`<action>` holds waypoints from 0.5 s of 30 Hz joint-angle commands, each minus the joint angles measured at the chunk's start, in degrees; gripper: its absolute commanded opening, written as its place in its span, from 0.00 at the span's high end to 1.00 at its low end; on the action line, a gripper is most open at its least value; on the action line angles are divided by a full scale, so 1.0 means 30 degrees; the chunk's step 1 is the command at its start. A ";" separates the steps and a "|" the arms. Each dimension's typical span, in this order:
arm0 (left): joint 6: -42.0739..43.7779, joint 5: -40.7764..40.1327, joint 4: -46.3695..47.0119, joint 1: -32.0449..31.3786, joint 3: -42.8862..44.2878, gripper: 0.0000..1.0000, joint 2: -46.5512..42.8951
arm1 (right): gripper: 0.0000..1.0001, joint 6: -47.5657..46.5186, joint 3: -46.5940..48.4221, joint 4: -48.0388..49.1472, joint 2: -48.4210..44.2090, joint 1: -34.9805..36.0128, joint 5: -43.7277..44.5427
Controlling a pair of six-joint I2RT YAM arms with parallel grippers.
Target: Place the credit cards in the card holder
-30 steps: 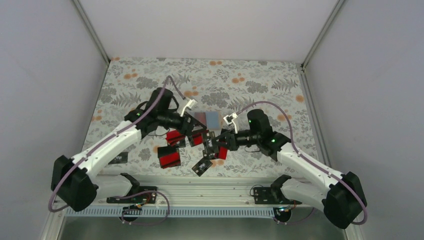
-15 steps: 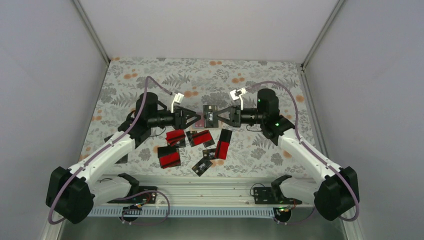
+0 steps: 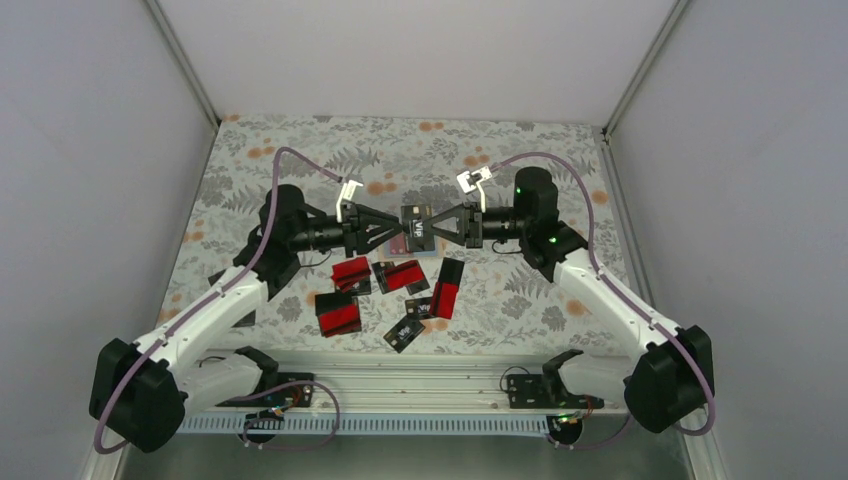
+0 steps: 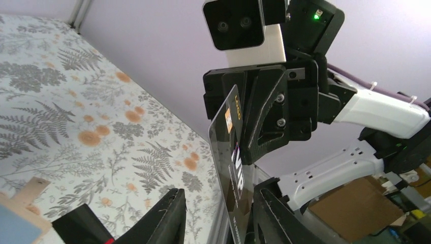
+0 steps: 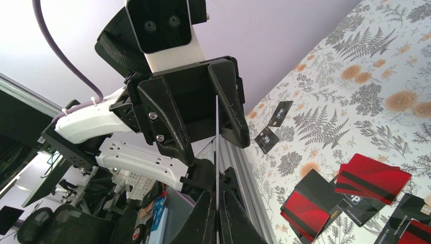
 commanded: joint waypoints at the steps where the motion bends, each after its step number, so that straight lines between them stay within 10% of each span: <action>1: -0.0425 0.0722 0.1701 0.0080 -0.0310 0.68 0.0151 | 0.96 0.0199 0.0621 0.0763 0.0000 -0.0103 -0.0825; 15: -0.1475 0.1577 0.3410 -0.0254 -0.0139 0.84 0.1095 | 0.96 0.0302 0.0972 0.1162 0.0503 -0.0098 -0.1328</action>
